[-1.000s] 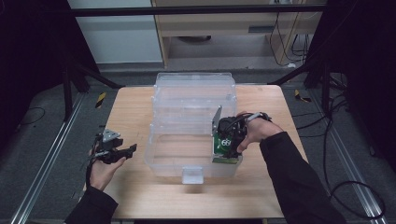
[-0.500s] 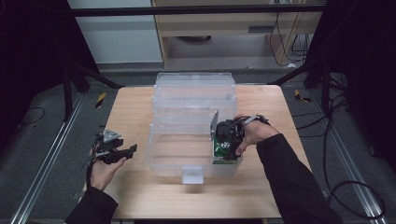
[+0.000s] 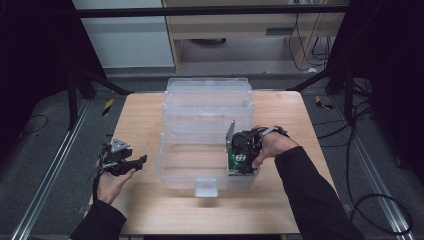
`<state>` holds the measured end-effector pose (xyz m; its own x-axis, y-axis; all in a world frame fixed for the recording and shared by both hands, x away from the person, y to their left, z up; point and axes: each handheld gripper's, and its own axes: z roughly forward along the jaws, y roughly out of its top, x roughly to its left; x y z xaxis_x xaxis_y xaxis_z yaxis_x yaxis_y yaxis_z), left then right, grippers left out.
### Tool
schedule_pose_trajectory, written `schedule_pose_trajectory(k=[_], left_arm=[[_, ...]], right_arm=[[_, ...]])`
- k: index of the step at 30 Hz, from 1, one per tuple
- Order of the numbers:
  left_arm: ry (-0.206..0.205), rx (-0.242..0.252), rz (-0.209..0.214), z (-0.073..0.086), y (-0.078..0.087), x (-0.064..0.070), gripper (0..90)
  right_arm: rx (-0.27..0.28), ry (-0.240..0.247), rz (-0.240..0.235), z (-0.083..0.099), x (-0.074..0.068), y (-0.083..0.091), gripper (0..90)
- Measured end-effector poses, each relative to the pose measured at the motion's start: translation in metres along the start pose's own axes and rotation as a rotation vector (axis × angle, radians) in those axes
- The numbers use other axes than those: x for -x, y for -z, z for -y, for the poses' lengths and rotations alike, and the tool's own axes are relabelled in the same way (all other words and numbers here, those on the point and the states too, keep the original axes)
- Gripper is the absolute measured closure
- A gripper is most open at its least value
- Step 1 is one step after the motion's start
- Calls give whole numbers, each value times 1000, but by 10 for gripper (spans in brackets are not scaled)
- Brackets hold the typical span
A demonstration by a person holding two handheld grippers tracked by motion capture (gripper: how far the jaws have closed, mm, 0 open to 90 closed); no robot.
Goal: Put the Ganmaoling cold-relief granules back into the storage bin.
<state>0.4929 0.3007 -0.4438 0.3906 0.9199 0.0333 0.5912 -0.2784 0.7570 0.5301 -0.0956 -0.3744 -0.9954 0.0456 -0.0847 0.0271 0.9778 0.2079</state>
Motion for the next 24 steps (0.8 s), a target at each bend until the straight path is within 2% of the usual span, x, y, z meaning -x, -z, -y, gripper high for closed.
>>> schedule_pose_trajectory(k=[2, 4, 5, 9, 13, 20, 24], left_arm=[[2, 0, 1, 0, 0, 0, 356], [5, 1, 0, 0, -1, 1, 356], [1, -2, 1, 0, -1, 0, 356], [-1, -3, 1, 0, -1, 0, 356], [5, 3, -1, 1, 0, -1, 355], [8, 12, 11, 0, 1, 0, 356], [9, 15, 8, 0, 1, 1, 356]], right_arm=[[-3, 3, -7, 2, 0, -2, 156], [18, -12, -17, 4, -1, -3, 174], [30, -36, -23, 5, -1, -2, 205], [51, -53, -8, 10, 0, 2, 206], [102, -76, 11, 15, -3, 8, 216], [166, -153, 52, 22, -13, 19, 257], [221, -201, 78, 27, -18, 24, 278]])
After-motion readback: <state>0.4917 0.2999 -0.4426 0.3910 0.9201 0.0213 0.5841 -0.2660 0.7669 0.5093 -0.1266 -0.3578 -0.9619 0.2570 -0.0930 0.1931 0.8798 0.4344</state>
